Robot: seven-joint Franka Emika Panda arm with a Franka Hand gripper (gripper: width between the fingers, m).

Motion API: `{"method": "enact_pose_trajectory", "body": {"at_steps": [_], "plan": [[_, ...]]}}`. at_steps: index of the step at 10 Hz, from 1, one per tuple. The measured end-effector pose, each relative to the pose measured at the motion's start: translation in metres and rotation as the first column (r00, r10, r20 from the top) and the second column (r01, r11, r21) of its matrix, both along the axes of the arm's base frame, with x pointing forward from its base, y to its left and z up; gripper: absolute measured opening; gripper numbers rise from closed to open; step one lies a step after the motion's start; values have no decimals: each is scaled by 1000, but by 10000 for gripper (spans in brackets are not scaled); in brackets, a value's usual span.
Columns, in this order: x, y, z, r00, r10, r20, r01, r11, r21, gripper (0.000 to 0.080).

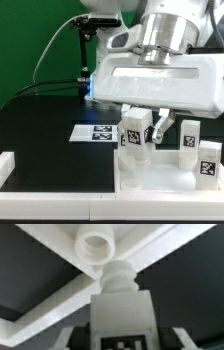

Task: Assemble square table

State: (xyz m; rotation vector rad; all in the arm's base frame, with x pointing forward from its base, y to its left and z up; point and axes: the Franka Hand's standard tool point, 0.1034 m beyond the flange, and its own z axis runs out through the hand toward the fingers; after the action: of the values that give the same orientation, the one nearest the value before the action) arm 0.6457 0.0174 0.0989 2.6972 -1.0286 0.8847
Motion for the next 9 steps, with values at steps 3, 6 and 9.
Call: {"method": "enact_pose_trajectory", "body": {"at_steps": [3, 6, 9], "plan": [[-3, 12, -15, 997, 0, 75, 4, 999, -52, 281], [-4, 4, -12, 998, 16, 68, -10, 997, -77, 281], [-12, -8, -16, 999, 21, 48, -16, 995, -100, 281]]}}
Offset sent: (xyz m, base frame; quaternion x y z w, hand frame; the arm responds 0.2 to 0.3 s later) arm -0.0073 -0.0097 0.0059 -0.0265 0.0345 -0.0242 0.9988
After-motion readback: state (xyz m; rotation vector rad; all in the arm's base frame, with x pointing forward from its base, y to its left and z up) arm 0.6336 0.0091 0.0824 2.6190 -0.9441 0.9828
